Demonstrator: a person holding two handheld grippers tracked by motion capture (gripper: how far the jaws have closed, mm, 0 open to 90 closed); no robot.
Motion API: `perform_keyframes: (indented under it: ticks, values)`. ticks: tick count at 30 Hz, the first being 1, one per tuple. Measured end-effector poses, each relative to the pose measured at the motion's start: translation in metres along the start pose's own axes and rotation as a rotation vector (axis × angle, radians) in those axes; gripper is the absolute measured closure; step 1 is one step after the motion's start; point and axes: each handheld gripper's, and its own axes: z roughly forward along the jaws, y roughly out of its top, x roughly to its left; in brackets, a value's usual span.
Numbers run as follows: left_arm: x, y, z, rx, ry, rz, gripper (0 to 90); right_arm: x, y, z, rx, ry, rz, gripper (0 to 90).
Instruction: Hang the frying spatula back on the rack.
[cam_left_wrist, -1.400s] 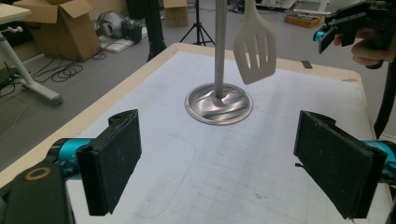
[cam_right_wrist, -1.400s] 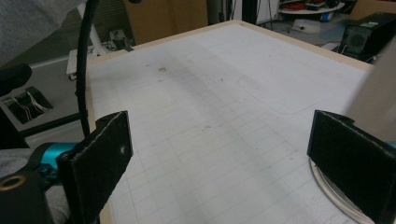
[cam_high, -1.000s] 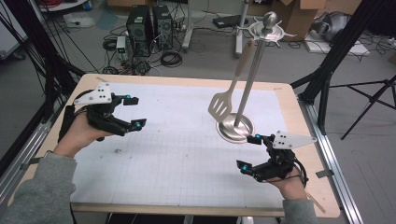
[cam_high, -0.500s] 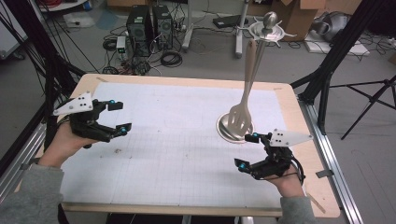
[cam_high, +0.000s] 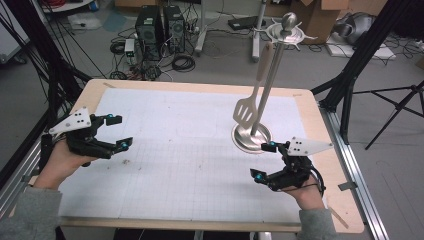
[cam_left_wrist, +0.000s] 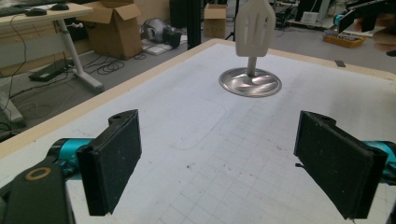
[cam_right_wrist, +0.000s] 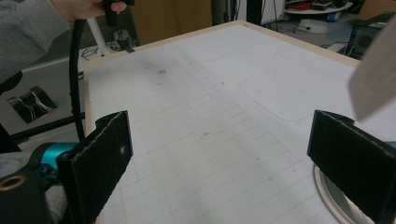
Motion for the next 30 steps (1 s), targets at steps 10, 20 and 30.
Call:
perform_keyframes:
  ticks: [10, 20, 30]
  values:
    - [0.0, -0.012, -0.008, 0.012, 0.029, -0.005, 15.5, -0.001, 0.0, 0.002, 0.002, 0.004, 0.001, 5.6]
    - [-0.002, -0.026, -0.017, 0.022, 0.07, -0.019, 15.4, -0.001, -0.001, 0.003, 0.006, 0.003, 0.003, 5.6]
    - [-0.003, -0.042, -0.023, 0.034, 0.095, -0.05, 15.5, -0.004, -0.002, 0.002, -0.005, -0.014, 0.003, 5.7]
